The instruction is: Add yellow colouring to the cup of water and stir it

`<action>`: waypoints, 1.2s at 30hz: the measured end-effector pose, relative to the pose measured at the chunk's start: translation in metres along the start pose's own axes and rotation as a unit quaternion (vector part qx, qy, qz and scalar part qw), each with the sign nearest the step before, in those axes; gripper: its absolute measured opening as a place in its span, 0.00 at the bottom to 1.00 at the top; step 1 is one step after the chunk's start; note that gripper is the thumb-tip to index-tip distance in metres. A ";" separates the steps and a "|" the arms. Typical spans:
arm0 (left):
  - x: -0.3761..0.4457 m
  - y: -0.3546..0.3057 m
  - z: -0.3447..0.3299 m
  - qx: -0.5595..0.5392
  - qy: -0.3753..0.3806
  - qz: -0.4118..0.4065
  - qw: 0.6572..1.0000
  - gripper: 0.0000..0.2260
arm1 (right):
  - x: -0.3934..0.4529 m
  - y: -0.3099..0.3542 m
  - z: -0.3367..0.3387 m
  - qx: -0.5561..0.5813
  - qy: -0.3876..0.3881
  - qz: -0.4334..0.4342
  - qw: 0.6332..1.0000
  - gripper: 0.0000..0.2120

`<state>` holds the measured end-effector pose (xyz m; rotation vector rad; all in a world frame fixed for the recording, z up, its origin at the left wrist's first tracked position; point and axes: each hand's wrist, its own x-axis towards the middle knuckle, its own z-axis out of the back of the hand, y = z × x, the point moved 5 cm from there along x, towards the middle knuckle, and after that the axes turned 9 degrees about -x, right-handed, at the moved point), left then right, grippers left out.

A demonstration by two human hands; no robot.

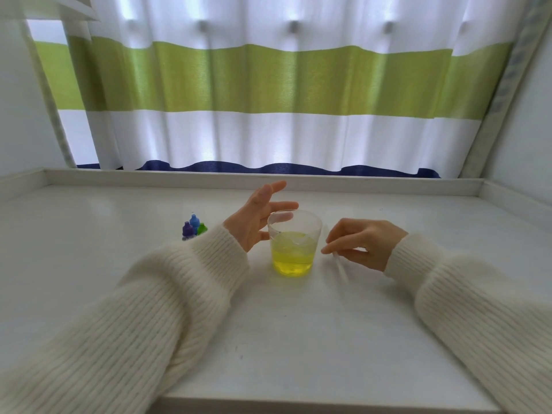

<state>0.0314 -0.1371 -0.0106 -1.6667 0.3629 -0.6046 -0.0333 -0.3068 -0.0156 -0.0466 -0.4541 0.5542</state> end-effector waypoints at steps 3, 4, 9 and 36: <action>0.000 0.001 0.001 0.000 0.001 -0.001 1.000 0.26 | 0.000 0.001 -0.009 -0.004 0.041 -0.004 0.999 0.12; 0.000 0.001 0.001 0.000 0.002 -0.002 1.000 0.26 | 0.000 0.001 -0.011 -0.001 0.050 -0.004 0.999 0.12; 0.001 0.002 0.002 -0.003 0.004 -0.003 1.000 0.26 | 0.000 0.001 -0.012 0.020 0.056 -0.014 0.998 0.12; -0.006 -0.033 0.018 -0.041 -0.081 -0.069 0.993 0.22 | 0.005 -0.014 0.047 0.339 -0.204 -0.264 0.880 0.09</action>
